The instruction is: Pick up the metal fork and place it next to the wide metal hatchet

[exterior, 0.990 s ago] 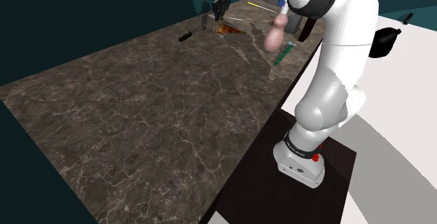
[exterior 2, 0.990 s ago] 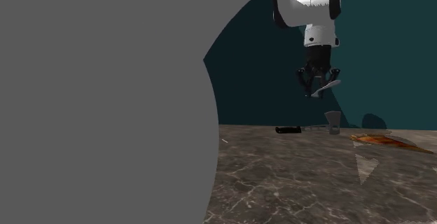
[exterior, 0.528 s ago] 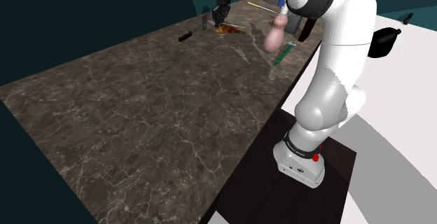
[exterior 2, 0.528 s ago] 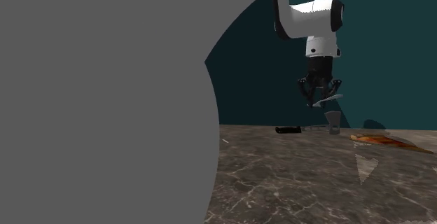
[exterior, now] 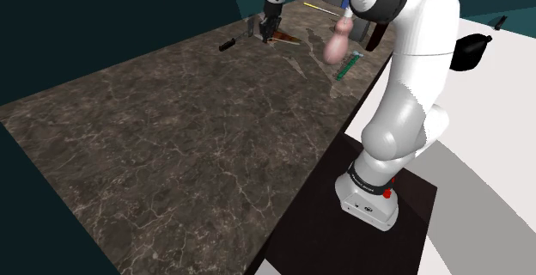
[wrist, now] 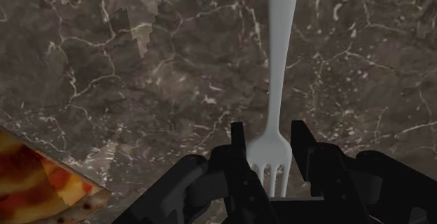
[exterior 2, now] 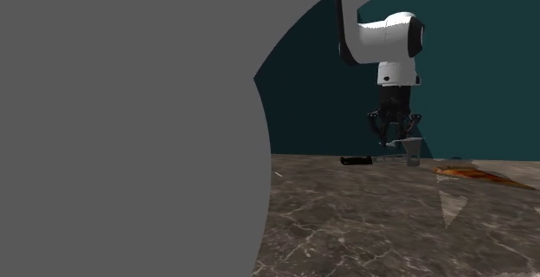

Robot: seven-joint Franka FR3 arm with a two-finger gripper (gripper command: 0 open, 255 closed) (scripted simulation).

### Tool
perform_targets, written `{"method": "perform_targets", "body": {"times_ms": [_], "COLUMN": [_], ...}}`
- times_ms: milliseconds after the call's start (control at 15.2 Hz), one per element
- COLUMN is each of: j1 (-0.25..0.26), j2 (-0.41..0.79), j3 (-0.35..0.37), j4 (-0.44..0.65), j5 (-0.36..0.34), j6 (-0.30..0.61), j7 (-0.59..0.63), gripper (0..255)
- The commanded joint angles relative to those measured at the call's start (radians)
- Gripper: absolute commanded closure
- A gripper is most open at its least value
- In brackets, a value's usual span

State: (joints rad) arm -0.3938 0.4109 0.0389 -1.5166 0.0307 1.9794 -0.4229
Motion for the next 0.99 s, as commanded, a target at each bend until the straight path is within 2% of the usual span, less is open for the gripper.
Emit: {"method": "perform_targets", "body": {"times_ms": [0, 924], "j1": [-0.001, 0.0], "j2": [0.007, 0.069], "j3": [0.0, -0.001], "j4": [-0.016, -0.114], "j5": [0.0, 0.001], "j6": [0.024, 0.183], "j7": [-0.002, -0.007], "gripper": [255, 255]}}
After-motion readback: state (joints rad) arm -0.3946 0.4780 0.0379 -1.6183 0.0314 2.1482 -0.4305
